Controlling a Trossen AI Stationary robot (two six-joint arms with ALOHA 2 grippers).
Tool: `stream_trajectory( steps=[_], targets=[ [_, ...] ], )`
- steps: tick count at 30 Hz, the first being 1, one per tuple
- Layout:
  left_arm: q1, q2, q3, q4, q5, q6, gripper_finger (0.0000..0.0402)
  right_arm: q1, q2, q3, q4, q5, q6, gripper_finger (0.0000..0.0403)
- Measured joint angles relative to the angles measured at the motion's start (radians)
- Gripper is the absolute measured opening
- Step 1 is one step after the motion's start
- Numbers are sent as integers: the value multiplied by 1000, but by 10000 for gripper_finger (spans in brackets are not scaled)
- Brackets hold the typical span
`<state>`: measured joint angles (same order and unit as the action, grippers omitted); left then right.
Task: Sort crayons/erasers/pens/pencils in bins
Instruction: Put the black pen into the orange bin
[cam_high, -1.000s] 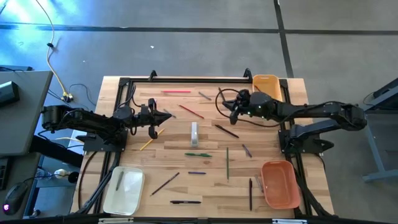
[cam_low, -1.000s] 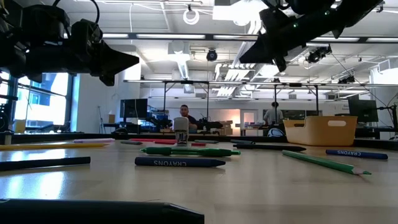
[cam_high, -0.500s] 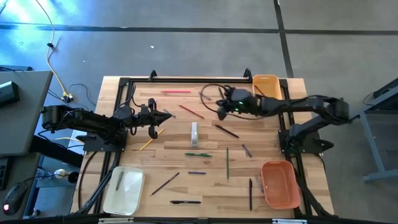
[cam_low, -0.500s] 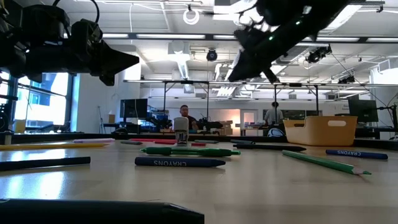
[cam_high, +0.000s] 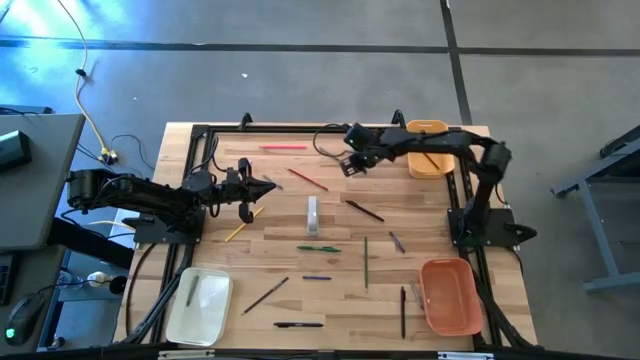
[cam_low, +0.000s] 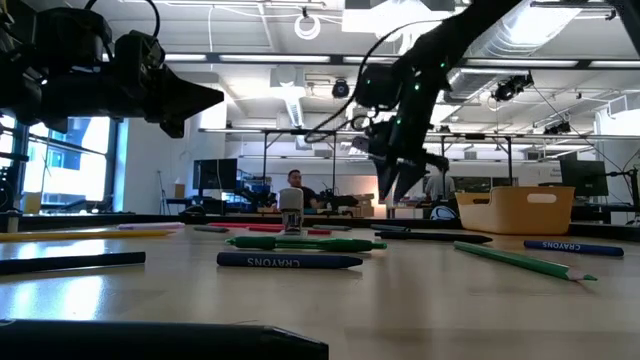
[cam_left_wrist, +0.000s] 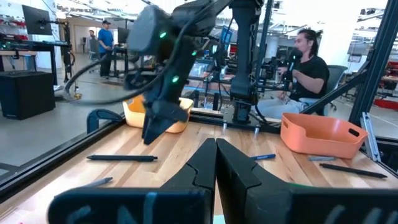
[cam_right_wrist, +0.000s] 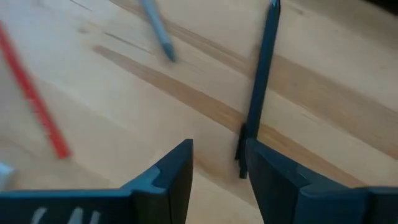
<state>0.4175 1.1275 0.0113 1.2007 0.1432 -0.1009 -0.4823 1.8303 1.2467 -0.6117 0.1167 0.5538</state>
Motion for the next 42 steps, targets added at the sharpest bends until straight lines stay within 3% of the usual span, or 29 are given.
stream_trajectory(
  steps=[5,22,26,35,42],
  targets=[
    [0,0,0,0,0,0,0,-55,57,15,2,-66,23,140],
    [0,0,0,0,1,-1,0,-100,156,20,25,-59,17,137],
    [0,0,0,0,1,-1,0,-100,162,20,24,-56,22,114],
    [0,0,0,0,1,-1,0,-102,161,18,11,-61,7,16],
    [0,0,0,0,1,-1,0,-101,131,12,3,-77,6,26]
  ],
)
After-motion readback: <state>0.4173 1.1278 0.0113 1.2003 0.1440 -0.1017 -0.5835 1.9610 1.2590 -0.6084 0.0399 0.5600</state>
